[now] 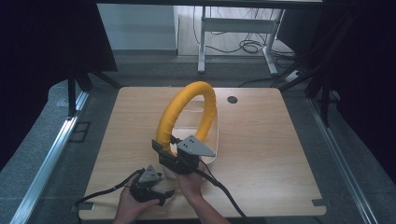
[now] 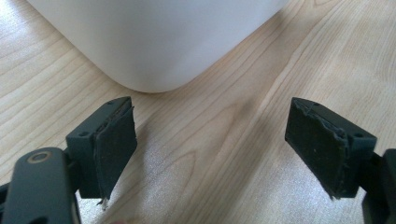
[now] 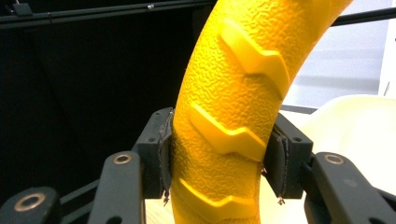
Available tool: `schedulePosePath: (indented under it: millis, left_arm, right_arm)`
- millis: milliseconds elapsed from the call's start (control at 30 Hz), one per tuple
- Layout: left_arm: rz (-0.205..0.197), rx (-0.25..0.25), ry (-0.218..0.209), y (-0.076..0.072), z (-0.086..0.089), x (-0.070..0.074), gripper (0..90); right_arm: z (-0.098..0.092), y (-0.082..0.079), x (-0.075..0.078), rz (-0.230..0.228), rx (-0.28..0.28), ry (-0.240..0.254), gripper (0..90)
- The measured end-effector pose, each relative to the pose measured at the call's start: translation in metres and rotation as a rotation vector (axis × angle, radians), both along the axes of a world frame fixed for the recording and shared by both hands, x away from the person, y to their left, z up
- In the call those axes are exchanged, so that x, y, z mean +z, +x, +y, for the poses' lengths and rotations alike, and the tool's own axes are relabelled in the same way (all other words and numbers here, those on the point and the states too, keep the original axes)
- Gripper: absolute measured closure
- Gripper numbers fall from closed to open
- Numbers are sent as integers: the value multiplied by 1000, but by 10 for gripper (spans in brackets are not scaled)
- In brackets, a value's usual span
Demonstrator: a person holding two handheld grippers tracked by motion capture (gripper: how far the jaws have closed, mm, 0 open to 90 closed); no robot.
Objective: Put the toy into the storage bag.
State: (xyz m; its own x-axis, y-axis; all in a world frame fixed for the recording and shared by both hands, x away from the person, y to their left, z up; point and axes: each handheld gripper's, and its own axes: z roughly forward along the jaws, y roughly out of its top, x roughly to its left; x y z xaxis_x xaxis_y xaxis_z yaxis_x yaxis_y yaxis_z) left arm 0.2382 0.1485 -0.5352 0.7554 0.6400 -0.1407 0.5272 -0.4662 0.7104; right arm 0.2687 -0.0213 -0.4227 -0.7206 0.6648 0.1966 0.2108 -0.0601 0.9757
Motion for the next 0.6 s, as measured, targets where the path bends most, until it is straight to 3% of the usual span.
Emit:
schedulePosePath:
  millis: [600]
  left_arm:
    - [1,-1,-1,0,0,0,166]
  right_arm:
    - [0,-1,-1,57,7,-68,499]
